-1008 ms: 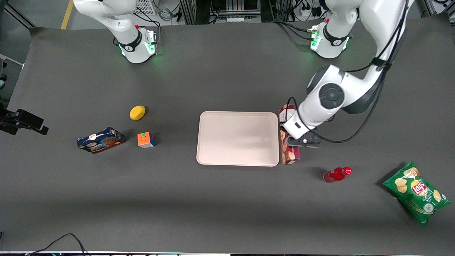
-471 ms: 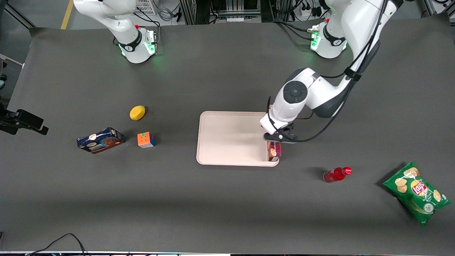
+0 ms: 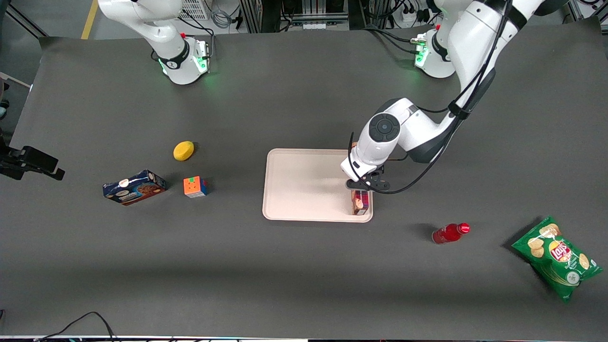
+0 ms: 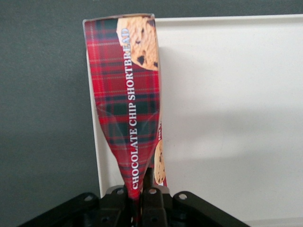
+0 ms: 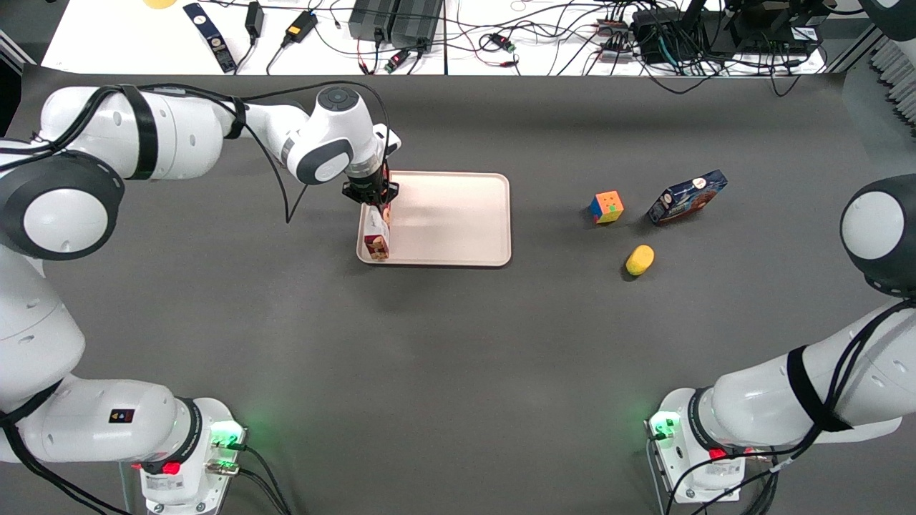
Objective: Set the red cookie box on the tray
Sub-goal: 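Lower the box onto the tray's edge and open the left gripper, then raise the left gripper and withdraw it from the box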
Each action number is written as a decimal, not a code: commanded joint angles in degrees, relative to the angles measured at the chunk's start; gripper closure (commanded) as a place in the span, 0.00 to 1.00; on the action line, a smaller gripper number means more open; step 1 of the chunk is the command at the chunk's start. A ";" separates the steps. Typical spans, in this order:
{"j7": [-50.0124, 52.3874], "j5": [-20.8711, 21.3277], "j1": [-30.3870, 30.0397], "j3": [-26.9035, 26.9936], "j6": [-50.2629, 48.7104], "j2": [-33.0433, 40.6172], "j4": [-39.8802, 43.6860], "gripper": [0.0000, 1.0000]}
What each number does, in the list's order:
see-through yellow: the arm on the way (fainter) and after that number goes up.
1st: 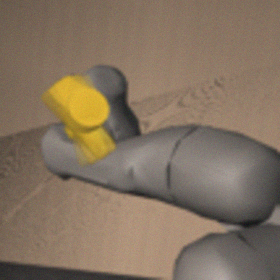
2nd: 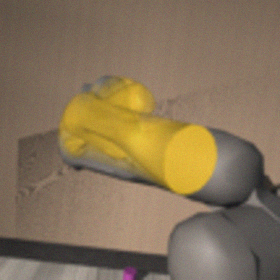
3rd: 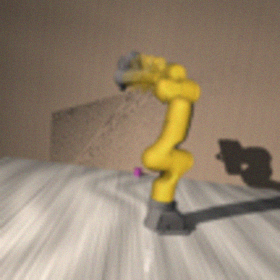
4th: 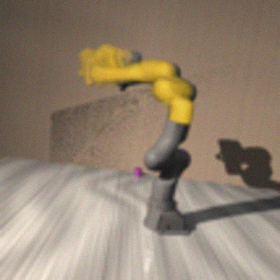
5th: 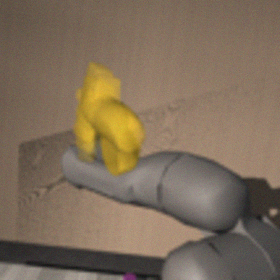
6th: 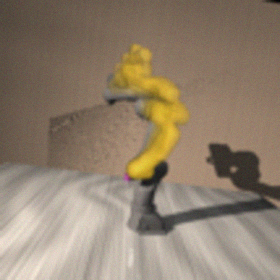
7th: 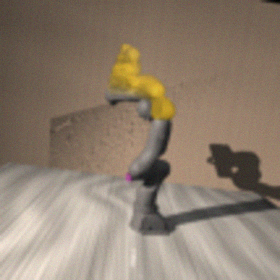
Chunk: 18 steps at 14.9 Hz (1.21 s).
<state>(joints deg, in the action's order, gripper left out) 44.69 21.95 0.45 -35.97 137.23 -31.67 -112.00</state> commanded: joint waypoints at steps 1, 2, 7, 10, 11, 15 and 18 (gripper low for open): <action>1.46 2.30 0.42 0.46 0.23 -0.58 1.17 1.00; 1.19 2.31 0.34 0.46 0.32 -0.58 1.25 1.00; 1.19 2.66 0.25 0.46 0.67 -0.58 1.25 0.00; 0.67 2.66 -1.93 0.37 0.32 1.08 1.43 0.00; 0.58 2.31 -2.99 0.37 0.15 2.83 1.60 0.00; -11.86 -4.96 -9.66 0.02 -6.25 10.47 5.11 0.00; -23.39 -12.89 -11.36 2.72 -20.89 15.84 12.65 0.00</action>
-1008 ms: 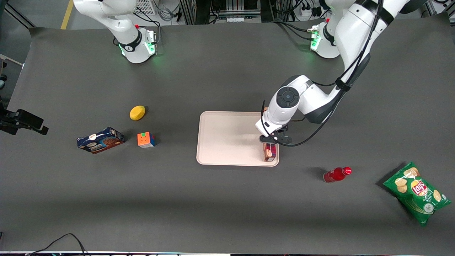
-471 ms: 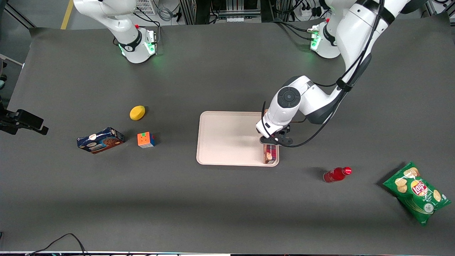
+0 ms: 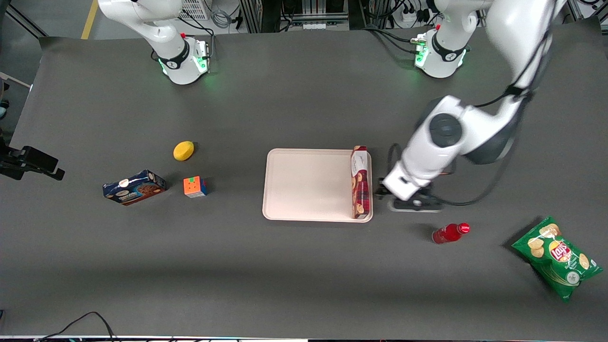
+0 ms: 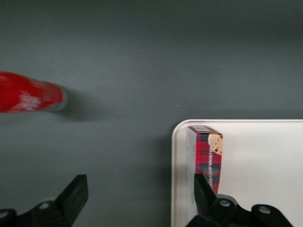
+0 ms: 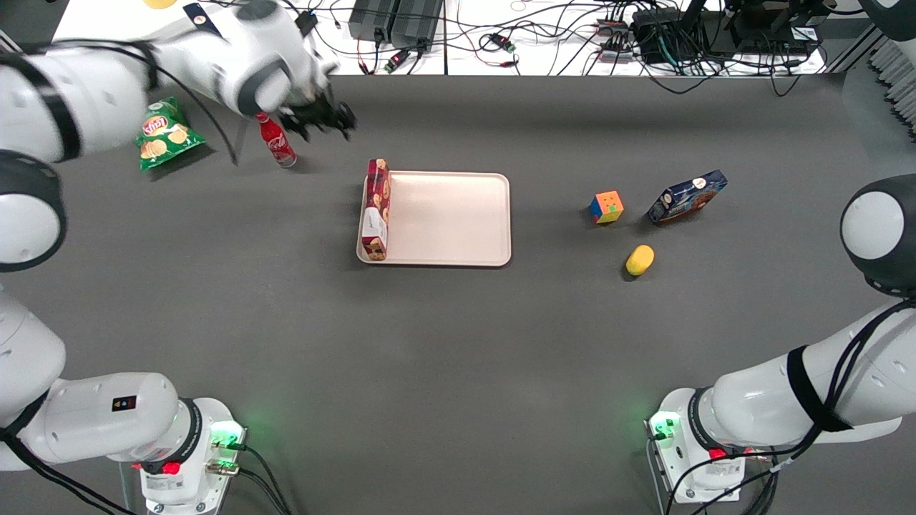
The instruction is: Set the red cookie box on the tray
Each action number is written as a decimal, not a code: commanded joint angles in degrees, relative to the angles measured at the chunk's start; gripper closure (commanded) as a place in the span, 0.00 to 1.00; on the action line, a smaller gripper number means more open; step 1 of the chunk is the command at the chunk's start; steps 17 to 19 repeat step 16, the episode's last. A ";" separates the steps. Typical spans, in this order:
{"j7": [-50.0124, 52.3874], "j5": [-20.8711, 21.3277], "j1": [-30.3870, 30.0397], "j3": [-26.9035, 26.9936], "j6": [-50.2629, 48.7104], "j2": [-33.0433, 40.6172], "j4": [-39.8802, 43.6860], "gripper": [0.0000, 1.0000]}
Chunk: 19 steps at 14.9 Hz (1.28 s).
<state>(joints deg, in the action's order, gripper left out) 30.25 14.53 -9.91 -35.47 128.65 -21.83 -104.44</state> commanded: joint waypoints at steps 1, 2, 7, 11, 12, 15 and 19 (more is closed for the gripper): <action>-11.85 -5.91 -0.12 5.38 -17.33 8.01 7.64 0.00; -14.40 -6.09 0.50 7.24 -20.69 10.29 8.37 0.00; -26.54 -11.53 6.12 21.56 -30.38 19.97 8.37 0.00; -30.07 -11.98 6.83 25.45 -34.78 23.58 8.64 0.00; -30.16 -11.98 7.09 25.89 -35.31 23.93 8.64 0.00; -30.16 -12.94 7.09 26.77 -35.40 24.02 8.73 0.00; -30.16 -13.12 7.09 26.95 -35.49 24.02 8.73 0.00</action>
